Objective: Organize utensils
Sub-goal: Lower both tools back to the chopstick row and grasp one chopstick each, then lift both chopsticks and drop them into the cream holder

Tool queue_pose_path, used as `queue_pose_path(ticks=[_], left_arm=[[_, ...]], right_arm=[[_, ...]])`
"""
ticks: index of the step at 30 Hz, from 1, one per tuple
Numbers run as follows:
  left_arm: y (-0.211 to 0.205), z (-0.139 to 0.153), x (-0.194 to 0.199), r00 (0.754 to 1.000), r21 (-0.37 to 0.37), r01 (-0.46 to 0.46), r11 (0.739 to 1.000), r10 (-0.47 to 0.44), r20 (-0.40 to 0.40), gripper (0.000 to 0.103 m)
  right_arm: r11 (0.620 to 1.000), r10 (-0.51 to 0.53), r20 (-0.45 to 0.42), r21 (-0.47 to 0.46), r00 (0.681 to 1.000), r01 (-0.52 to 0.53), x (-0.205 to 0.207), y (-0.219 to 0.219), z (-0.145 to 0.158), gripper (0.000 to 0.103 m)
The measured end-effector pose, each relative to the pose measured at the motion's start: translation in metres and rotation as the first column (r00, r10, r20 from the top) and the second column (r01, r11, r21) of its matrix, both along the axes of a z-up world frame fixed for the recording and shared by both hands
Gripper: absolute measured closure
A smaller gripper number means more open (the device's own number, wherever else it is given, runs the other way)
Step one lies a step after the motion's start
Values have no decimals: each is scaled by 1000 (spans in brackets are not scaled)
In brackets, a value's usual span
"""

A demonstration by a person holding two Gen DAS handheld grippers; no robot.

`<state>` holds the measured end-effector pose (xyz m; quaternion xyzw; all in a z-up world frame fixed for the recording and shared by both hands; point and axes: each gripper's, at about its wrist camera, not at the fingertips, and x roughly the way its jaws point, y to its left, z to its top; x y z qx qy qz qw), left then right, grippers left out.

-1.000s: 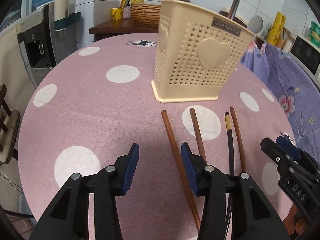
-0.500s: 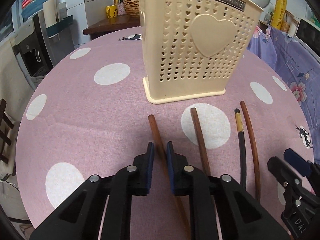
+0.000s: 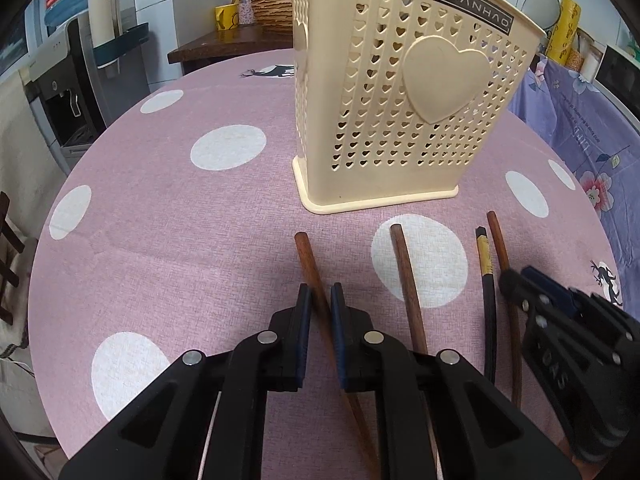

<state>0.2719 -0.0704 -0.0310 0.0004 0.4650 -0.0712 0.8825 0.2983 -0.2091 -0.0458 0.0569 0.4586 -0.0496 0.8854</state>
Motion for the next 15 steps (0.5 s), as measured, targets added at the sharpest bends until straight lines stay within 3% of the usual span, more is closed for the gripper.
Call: queue_pose_path(ticks=[3,6,15], left_arm=[[-1,1,1,1000,-2,-2,1000,2,-1,92],[-1,1,3,1000,-7,-5,1000,5,-4,92],[1,0,3,1000,-14,-7,1000,7,-2,93]], right_arm=[[1000,-7,-12,10,1000,7,15,-2,0,86],[1000,-15,-23,12,1000,16,26,-3,0,94],[995,-4,-13,104,1000,6,28,-14,0,94]])
